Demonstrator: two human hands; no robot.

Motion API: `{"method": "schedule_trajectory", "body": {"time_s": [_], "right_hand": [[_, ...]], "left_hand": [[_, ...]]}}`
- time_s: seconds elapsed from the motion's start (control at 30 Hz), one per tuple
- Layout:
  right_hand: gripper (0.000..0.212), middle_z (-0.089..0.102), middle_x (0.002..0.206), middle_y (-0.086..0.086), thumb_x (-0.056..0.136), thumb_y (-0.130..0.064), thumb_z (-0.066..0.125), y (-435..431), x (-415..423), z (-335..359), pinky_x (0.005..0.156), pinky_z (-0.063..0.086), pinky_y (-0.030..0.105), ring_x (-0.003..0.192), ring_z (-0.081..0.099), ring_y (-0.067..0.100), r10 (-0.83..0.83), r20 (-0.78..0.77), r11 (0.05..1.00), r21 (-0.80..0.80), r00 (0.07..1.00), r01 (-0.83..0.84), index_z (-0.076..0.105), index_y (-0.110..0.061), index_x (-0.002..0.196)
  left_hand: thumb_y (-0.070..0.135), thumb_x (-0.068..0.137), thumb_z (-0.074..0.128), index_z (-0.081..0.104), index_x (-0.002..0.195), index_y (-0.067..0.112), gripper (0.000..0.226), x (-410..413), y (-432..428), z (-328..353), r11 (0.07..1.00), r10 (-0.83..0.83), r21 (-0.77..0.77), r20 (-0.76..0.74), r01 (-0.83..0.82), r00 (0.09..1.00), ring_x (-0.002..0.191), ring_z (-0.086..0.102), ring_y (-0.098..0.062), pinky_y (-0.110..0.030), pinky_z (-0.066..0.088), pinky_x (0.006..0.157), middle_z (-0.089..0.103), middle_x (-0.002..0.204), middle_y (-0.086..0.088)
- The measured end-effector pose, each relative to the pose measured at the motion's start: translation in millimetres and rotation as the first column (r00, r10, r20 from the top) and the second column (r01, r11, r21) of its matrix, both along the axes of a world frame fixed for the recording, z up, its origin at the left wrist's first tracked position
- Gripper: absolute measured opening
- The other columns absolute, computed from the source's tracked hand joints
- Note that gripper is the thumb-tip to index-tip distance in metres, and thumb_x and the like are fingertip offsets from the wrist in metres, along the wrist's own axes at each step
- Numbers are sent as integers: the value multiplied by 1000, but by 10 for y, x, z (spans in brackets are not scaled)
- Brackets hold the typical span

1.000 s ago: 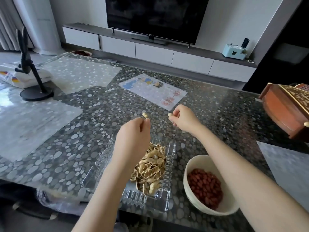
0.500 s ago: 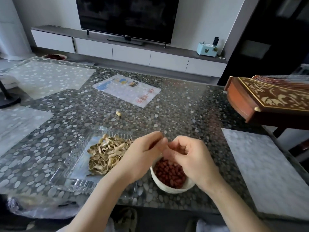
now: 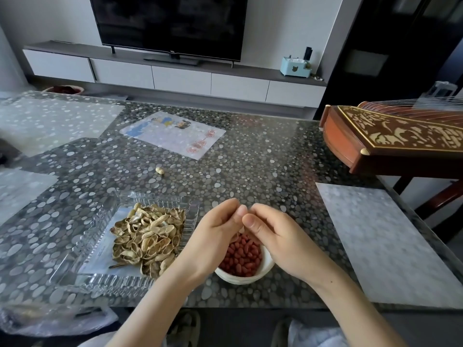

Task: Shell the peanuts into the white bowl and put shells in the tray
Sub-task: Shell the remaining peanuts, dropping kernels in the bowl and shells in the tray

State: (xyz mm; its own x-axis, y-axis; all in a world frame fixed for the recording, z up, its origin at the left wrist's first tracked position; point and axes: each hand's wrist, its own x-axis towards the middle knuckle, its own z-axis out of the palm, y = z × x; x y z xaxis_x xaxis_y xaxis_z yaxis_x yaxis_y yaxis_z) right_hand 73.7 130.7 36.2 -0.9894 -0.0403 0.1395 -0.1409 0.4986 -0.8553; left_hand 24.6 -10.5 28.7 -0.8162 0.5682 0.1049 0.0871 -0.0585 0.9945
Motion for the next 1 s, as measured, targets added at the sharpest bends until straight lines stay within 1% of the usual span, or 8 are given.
{"method": "schedule_trajectory", "body": {"time_s": [0.17, 0.47, 0.6, 0.7, 0.77, 0.83, 0.87, 1.0], "right_hand": [[26, 46, 56, -19, 91, -41, 47, -55, 14, 18, 56, 34, 12, 56, 42, -2, -21, -46, 996, -91, 999, 17, 51, -26, 70], [32, 46, 55, -17, 92, -36, 44, -229, -1, -61, 52, 34, 12, 53, 42, 0, -155, -181, 986, -81, 971, 142, 46, -20, 64], [28, 55, 57, -24, 92, -41, 41, -289, -14, -18, 56, 38, 8, 57, 52, -6, -157, -53, 982, -112, 986, 150, 53, -24, 73], [31, 59, 60, -25, 98, -39, 39, -265, -27, 10, 62, 41, 9, 62, 56, -8, -63, 80, 991, -117, 995, 72, 62, -19, 87], [34, 58, 63, -19, 100, -36, 37, -270, -31, -15, 61, 41, 15, 62, 54, -4, -75, 61, 994, -70, 995, 79, 62, -18, 86], [38, 55, 63, -9, 102, -34, 36, -278, -32, -71, 59, 42, 27, 61, 49, 2, -111, 2, 994, -12, 994, 111, 56, -14, 76], [39, 52, 62, -7, 101, -34, 36, -287, -33, -93, 58, 41, 30, 59, 47, 4, -126, -28, 992, 22, 992, 127, 53, -13, 72], [40, 47, 58, -11, 95, -44, 31, -324, -47, -90, 52, 36, 24, 52, 45, 5, -145, -148, 982, 95, 978, 160, 48, -24, 65]], "left_hand": [[34, 92, 48, 39, 73, 4, 37, 1, 55, -40, 998, 39, 44, -60, -37, 997, 72, 33, -17, -38, 32, 70, 35, 73, -6], [25, 98, 43, 49, 80, 5, 27, -23, 50, -32, 997, 74, 14, 44, -74, 996, 79, 47, -16, -47, 48, 84, 47, 78, -4], [26, 99, 44, 52, 82, 7, 27, -41, 28, -63, 996, 91, 14, 100, -93, 991, 83, 49, -21, -59, 42, 94, 50, 80, -8], [40, 97, 41, 49, 84, 1, 41, -53, -2, -50, 993, 109, 31, 35, -110, 993, 78, 45, -21, -59, 44, 85, 48, 78, -8], [48, 95, 35, 48, 82, -2, 53, -51, -19, -33, 994, 107, -12, -92, -108, 990, 69, 42, -13, -41, 43, 68, 44, 69, 1], [45, 92, 33, 45, 74, 3, 47, -44, -34, -31, 985, 106, -104, -263, -137, 959, 59, 36, -5, -23, 34, 58, 40, 61, 12], [43, 93, 32, 42, 71, 7, 44, -42, -37, -39, 977, 103, -144, -328, -157, 939, 57, 34, -4, -20, 31, 56, 40, 59, 12], [45, 91, 36, 43, 70, 8, 43, -61, -49, -48, 991, 93, -80, -207, -112, 974, 60, 34, -10, -33, 32, 59, 39, 61, 9]]}}
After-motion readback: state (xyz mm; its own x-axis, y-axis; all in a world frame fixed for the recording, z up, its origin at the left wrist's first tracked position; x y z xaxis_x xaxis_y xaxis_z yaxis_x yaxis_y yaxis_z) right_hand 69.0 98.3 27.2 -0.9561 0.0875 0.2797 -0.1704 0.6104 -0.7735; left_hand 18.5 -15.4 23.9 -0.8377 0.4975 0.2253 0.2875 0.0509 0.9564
